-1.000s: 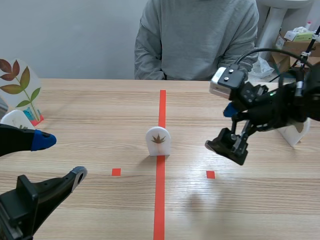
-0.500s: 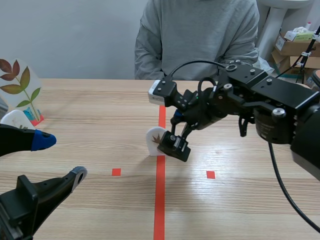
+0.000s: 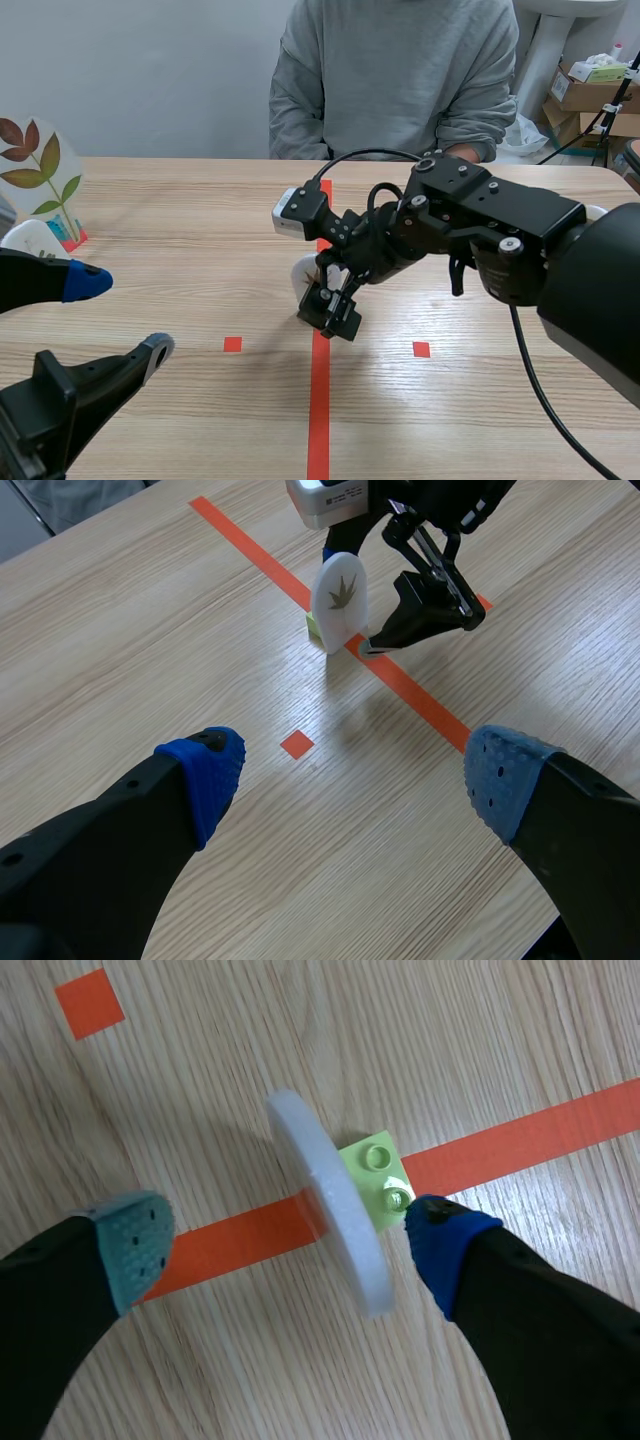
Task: Do the leaf sorting experiment
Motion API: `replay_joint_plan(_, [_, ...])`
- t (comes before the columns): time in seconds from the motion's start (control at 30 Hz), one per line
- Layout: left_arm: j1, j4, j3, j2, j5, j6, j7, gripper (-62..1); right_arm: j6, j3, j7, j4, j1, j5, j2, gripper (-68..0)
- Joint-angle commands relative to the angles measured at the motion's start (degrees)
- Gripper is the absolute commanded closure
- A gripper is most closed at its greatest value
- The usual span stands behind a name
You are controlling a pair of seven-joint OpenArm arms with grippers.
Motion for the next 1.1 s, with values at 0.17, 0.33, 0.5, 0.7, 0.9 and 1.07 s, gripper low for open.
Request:
replay_joint_plan(0.17, [0.28, 0.85, -0.2, -0.02, -0.55, 0.11, -0.85, -47.7, 0.02, 0.44, 0.61, 1.38, 1.16, 0.39, 0.59, -32.4])
replay_joint_plan(0.33, [0.28, 0.85, -0.2, -0.02, -0.57, 0.11, -0.85, -47.7, 0.02, 0.44, 0.81, 1.38, 1.16, 0.39, 0.59, -25.6])
replay_joint_plan(0.5, [0.28, 0.85, -0.2, -0.02, -0.57, 0.11, -0.9, -47.7, 0.02, 0.44, 0.98, 1.38, 1.18, 0.37, 0.59, -17.3])
replay_joint_plan(0.7, [0.28, 0.85, -0.2, -0.02, -0.57, 0.11, -1.05, -47.7, 0.0, 0.44, 1.05, 1.38, 1.18, 0.24, 0.59, -9.3])
replay_joint_plan(0.9, [0.28, 0.85, -0.2, -0.02, -0.57, 0.11, -1.05, -47.7, -0.26, 0.46, 1.03, 1.4, 1.18, 0.24, 0.59, -4.8])
replay_joint_plan(1.07, [0.28, 0.85, -0.2, -0.02, -0.59, 0.11, -1.05, -47.7, -3.69, 1.86, -2.05, 2.62, 1.16, 0.66, 0.79, -3.3])
